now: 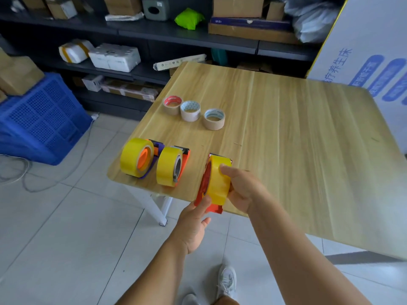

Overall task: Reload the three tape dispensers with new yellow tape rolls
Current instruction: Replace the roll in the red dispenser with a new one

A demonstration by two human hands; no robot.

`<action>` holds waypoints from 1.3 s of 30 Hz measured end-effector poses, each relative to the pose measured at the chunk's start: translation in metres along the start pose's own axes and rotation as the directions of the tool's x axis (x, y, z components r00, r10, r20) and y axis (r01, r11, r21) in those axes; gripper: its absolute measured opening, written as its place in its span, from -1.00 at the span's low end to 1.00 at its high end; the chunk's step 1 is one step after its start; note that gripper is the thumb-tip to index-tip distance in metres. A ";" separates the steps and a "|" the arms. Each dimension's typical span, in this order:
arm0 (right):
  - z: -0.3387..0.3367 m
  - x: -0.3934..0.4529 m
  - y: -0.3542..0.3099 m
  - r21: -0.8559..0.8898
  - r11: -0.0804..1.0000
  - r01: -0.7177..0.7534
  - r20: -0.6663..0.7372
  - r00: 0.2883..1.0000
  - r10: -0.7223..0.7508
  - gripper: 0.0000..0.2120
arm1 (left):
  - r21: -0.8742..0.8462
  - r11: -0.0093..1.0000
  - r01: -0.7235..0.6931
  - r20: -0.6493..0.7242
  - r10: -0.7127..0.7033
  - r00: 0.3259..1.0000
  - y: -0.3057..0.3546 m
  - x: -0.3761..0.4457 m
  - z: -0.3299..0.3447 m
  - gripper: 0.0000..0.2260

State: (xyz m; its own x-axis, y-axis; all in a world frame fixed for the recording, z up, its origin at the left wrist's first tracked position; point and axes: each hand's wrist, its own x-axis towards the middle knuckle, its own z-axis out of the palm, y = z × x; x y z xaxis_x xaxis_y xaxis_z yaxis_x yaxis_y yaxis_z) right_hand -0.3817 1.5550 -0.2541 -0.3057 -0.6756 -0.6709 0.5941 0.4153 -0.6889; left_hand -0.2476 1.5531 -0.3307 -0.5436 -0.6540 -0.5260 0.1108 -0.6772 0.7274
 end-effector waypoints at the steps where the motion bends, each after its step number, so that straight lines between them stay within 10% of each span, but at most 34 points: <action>1: 0.000 0.001 0.001 0.012 1.000 0.003 0.015 1.000 -0.003 -0.85 | -0.021 1.000 0.004 -0.001 -0.005 1.000 -0.001 0.002 0.000 -0.13; 10: 0.007 0.029 0.006 0.026 0.999 0.029 -0.008 1.000 -0.029 -0.59 | -0.090 0.993 0.072 -0.043 -0.077 0.996 -0.002 0.020 0.002 -0.30; 24: 0.009 0.067 0.006 0.130 0.991 0.020 0.014 1.000 -0.022 -0.73 | -0.039 0.987 0.155 -0.124 -0.159 0.979 0.014 0.051 -0.006 -0.54; 39: 0.006 0.082 0.017 0.021 0.999 0.028 -0.036 0.999 -0.027 -0.58 | 0.104 0.961 0.257 -0.223 -0.230 0.947 0.018 0.052 -0.004 -0.43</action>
State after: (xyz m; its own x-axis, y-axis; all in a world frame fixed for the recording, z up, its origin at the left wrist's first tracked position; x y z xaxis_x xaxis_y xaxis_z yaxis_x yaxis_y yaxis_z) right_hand -0.3917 1.5027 -0.3194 -0.3483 -0.6640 -0.6617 0.6008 0.3838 -0.7013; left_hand -0.2706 1.5050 -0.3467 -0.3549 -0.5393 -0.7637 -0.1200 -0.7838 0.6093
